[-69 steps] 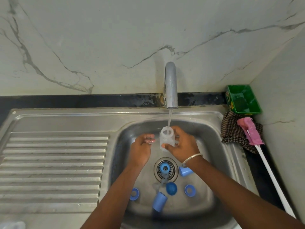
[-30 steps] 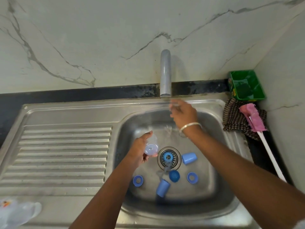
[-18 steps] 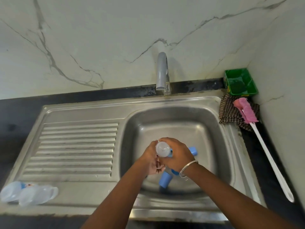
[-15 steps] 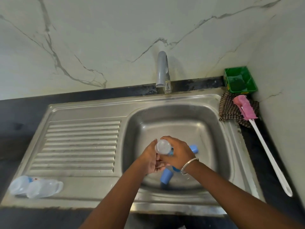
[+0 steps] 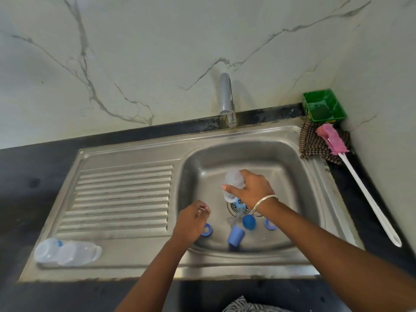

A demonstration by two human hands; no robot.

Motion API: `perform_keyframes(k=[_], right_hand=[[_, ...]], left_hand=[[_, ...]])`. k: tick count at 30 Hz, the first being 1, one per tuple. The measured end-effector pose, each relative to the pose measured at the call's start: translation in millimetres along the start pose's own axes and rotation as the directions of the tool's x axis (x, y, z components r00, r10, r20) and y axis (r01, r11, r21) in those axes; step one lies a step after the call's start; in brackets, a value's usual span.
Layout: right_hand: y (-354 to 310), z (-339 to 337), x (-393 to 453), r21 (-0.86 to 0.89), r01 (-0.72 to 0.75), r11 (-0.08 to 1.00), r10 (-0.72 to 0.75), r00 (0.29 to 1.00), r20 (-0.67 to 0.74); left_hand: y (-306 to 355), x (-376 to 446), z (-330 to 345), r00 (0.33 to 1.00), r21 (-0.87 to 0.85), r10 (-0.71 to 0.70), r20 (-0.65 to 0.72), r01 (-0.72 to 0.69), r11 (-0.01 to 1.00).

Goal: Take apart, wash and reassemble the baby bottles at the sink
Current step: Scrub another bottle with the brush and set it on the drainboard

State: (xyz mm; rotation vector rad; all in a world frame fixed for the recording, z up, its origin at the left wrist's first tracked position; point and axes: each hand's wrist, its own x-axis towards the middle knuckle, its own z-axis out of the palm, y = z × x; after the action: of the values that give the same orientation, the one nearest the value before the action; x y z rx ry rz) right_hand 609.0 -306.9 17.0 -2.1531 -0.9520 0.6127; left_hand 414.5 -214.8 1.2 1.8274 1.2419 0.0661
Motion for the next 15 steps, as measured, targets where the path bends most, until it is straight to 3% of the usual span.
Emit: perform_keyframes(k=[3, 6, 10, 12, 15], right_hand=[[-10, 9, -1, 0.013, -0.010, 1.000, 0.011, 0.996, -0.090], [-24, 22, -1, -0.109, -0.079, 0.991, 0.073, 0.996, -0.054], [-62, 41, -7, -0.005, -0.031, 0.999, 0.030, 0.989, -0.147], [-89, 48, -10, 0.053, 0.046, 0.998, -0.041, 0.995, -0.088], [-132, 68, -19, 0.066, 0.180, 0.981, -0.183, 0.982, 0.041]], left_hand=[[-7, -3, -13, 0.994, 0.139, 0.104, 0.037, -0.108, 0.984], [-18, -5, -22, 0.983, 0.216, 0.177, 0.043, -0.182, 0.959], [-40, -7, -38, 0.958, 0.318, 0.272, 0.092, -0.287, 0.904], [-49, -12, -43, 0.952, 0.291, 0.292, 0.091, -0.306, 0.906], [-63, -23, -60, 0.952, 0.184, 0.298, -0.073, -0.281, 0.942]])
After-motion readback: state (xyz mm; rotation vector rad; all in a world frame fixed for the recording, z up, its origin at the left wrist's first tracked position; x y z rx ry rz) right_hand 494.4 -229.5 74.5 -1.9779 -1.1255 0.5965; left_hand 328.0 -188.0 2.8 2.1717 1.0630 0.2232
